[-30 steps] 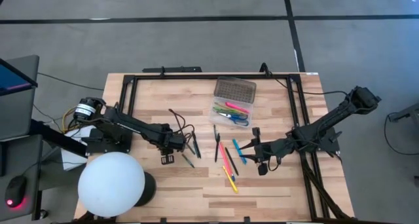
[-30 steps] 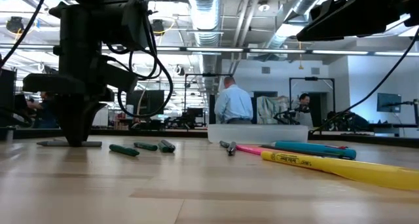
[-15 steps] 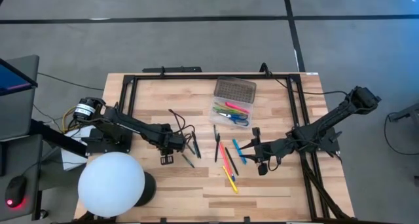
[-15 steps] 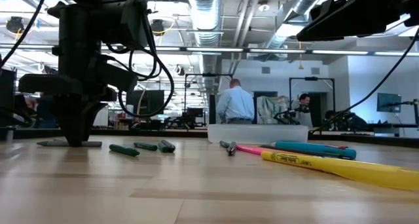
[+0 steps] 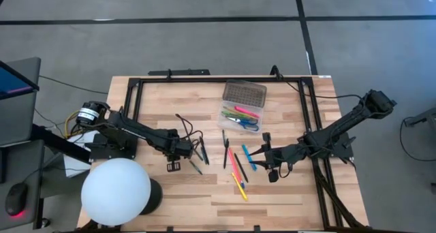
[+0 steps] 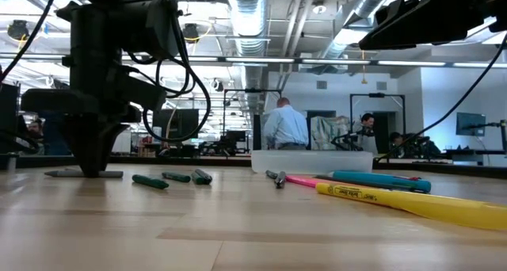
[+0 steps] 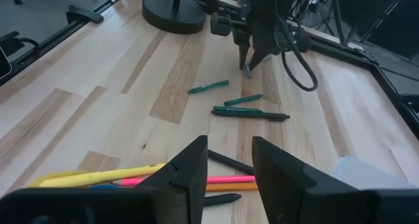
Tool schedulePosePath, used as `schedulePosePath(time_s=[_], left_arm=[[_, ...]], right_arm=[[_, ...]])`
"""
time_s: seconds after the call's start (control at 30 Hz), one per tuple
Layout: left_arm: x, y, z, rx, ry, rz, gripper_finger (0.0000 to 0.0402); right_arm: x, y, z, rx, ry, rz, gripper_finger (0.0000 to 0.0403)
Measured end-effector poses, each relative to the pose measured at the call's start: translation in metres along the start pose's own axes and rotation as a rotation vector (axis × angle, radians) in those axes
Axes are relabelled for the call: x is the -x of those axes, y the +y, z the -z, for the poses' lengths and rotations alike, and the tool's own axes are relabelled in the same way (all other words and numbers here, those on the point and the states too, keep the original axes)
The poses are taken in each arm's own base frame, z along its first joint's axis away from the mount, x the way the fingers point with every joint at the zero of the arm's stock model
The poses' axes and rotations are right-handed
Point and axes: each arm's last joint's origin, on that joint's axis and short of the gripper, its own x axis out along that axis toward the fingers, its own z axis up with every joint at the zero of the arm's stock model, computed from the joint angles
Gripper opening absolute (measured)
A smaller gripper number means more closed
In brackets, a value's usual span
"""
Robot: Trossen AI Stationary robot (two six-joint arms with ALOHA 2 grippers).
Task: Pick & place school supplies into a supply box
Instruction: Put the top gray crayon into the black supply box
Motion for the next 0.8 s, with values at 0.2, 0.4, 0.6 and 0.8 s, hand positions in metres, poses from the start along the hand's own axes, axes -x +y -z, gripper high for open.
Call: schedulePosePath(time_s=[0.2, 0.4, 0.6, 0.8], left_arm=[[-0.0001, 0.0001, -0.0002, -0.017, -0.007, -0.017, 0.0031], [0.0, 0.0007, -0.0005, -0.023, -0.015, -0.036, 0.0023], [-0.0003, 0.0002, -0.0022, -0.093, -0.035, -0.033, 0.0035], [-0.0004, 0.0, -0.0031, -0.153, -0.043, -0.035, 0.003]], right_arm=[[0.0, 0.0, 0.0, 0.0, 0.0, 0.0, 0.0111], [0.0, 0.0001, 0.0, 0.0, 0.0, 0.0, 0.0111], [0.0, 0.0, 0.0, 0.0, 0.0, 0.0, 0.0111], [0.0, 0.0, 0.0, 0.0, 0.0, 0.0, 0.0111]])
